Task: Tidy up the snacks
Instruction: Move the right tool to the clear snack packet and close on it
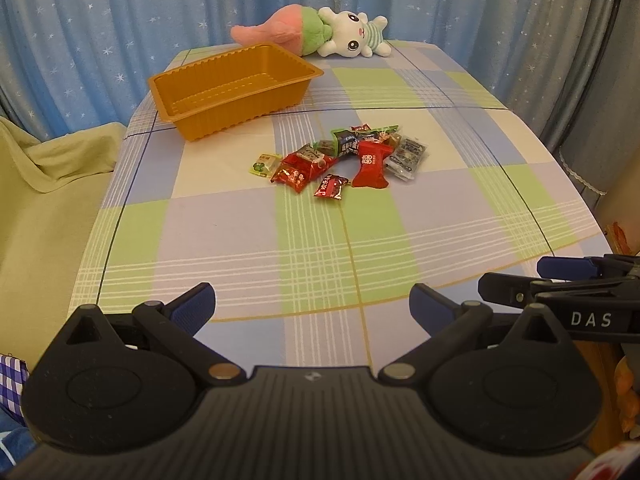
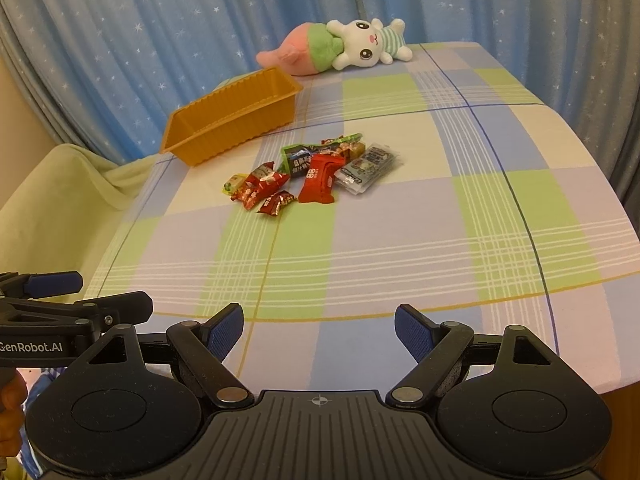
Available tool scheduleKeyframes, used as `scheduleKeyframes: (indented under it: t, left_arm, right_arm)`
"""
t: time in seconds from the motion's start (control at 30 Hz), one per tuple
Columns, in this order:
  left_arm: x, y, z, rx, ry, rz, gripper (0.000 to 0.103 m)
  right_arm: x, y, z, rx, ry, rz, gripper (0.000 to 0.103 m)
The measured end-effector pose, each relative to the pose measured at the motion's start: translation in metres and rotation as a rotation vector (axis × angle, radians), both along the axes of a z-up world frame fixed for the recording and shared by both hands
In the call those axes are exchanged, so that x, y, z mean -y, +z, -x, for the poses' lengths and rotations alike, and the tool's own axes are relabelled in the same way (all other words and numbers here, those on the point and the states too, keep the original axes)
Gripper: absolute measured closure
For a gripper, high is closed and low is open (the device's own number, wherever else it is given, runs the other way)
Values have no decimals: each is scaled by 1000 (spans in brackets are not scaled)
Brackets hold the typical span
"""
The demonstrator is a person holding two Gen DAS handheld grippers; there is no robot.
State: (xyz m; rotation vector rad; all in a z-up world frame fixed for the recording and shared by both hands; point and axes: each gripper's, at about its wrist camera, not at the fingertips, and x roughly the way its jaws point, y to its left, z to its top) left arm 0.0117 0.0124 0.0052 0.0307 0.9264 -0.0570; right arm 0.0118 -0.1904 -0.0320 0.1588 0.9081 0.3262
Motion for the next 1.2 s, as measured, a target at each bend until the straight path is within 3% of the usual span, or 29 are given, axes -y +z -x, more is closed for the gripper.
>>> scheduleKeyframes:
  t: [0.53,0.9,1.2]
  left_arm:
    - [-24,-2,-27,-19,29,-11,0]
    - [-59,-14,-63,-60,54,28,0]
    - [-67,-22,-99,-39,22,5,0]
  right_arm:
    - [-10,-9,-26,-22,-4,-6,20]
    - [-14,-22,-59,-42,-31,-3,20]
    - [-9,-35,-89,-40,-90,-14,20]
